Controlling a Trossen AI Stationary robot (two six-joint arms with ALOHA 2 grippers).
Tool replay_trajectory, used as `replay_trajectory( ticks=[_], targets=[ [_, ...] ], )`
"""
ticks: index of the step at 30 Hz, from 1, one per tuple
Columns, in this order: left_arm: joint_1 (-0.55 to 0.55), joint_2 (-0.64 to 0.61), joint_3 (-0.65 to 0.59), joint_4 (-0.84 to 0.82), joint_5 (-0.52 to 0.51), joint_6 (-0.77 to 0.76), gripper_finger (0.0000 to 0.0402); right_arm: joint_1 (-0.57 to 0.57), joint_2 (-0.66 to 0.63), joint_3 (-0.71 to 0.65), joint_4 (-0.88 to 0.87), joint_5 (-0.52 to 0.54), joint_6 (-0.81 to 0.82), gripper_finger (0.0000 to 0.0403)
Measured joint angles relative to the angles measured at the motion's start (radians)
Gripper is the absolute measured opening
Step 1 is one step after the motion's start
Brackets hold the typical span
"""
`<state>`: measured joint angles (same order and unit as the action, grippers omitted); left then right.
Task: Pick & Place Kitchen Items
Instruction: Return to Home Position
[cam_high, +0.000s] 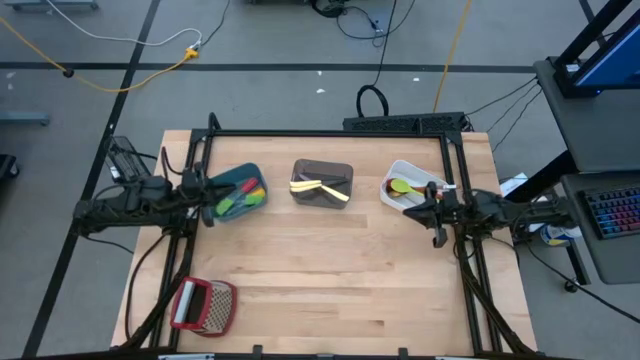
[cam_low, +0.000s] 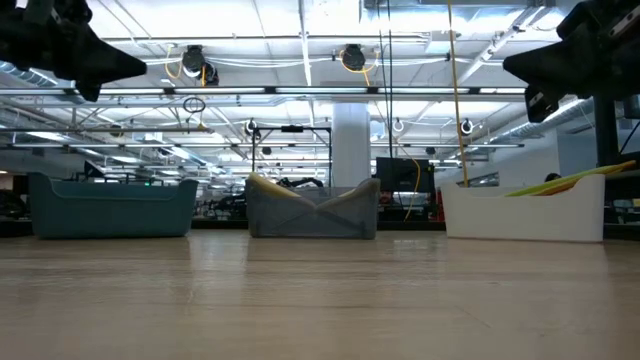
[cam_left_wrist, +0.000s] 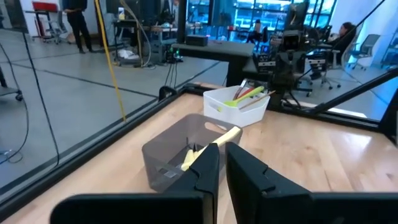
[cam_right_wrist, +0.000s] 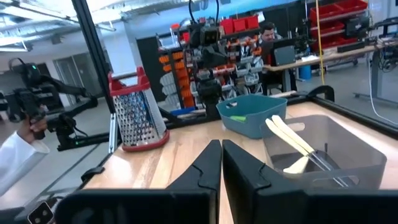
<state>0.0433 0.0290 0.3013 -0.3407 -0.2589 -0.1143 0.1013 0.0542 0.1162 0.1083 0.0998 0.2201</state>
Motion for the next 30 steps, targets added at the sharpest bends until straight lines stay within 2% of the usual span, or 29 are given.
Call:
replay_trajectory(
  ticks=[4, 13, 16, 21, 24, 30],
  targets=[
    [0.000, -0.024, -0.014, 0.000, 0.024, 0.015, 0.0033, 0.000, -0.054, 0.000, -0.047, 0.000, 0.000, 0.0008],
    [0.000, -0.024, -0.017, 0.004, 0.026, 0.010, 0.0033, 0.000, -0.051, 0.000, -0.064, 0.002, 0.004, 0.0009],
    [0.000, -0.024, -0.052, 0.067, 0.038, 0.010, 0.0033, 0.000, -0.051, -0.007, -0.055, 0.002, 0.006, 0.0008],
    [0.000, -0.024, -0.142, 0.248, 0.158, 0.047, 0.0033, 0.000, -0.051, -0.075, 0.059, 0.001, 0.032, 0.0008],
    [0.000, -0.024, -0.178, 0.317, 0.169, 0.053, 0.0033, 0.000, -0.051, -0.097, 0.063, 0.002, 0.050, 0.0008],
    [0.000, -0.024, -0.215, 0.321, 0.163, 0.042, 0.0033, 0.000, -0.051, -0.098, 0.061, 0.001, 0.046, 0.0008]
  ],
)
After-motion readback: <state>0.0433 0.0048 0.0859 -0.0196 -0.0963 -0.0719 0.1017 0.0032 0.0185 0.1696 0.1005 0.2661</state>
